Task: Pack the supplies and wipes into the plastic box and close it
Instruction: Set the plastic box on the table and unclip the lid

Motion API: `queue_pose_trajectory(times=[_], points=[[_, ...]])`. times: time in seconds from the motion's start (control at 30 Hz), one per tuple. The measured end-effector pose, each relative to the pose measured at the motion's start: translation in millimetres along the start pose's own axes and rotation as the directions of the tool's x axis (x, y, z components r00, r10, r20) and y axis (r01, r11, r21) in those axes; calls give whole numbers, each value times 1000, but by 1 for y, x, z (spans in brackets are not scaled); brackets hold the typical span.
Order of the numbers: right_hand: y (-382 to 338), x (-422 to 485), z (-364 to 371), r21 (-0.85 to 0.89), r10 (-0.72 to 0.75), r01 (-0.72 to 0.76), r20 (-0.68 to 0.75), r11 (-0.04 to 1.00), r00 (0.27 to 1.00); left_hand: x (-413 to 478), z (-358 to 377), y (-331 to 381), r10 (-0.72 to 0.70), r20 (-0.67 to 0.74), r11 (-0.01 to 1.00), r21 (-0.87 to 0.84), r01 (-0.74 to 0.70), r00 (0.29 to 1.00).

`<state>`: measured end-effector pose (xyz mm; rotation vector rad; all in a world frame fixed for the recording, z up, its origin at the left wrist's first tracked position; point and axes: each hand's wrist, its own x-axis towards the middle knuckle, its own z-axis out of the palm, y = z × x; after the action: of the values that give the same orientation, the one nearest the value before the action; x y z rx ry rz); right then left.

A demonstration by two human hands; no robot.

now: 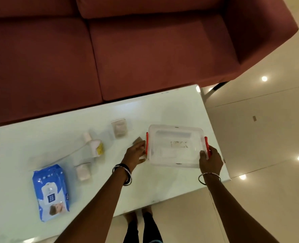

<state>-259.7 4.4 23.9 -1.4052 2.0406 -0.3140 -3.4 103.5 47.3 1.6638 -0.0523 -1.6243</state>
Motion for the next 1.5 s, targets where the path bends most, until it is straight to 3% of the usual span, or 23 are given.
queue_pose_trajectory(times=[0.43,0.7,0.97,1.2,1.5], points=[[21,-132,41,167,-223,215,34,962,974,-95,-106,-98,138,-249,983,-83,-163,959],[34,-155,72,151,-307,286,135,946,942,-98,-136,-150,111,-374,975,-141,-174,921],[36,-142,107,132,-330,313,145,941,933,-68,-144,-169,122,-480,981,-76,-180,868],[30,-133,130,111,-357,345,116,932,927,-47,-149,-165,242,-635,970,144,-195,734],[34,-132,147,-24,-391,394,79,919,917,-39,-144,-167,453,-693,887,416,-202,561]])
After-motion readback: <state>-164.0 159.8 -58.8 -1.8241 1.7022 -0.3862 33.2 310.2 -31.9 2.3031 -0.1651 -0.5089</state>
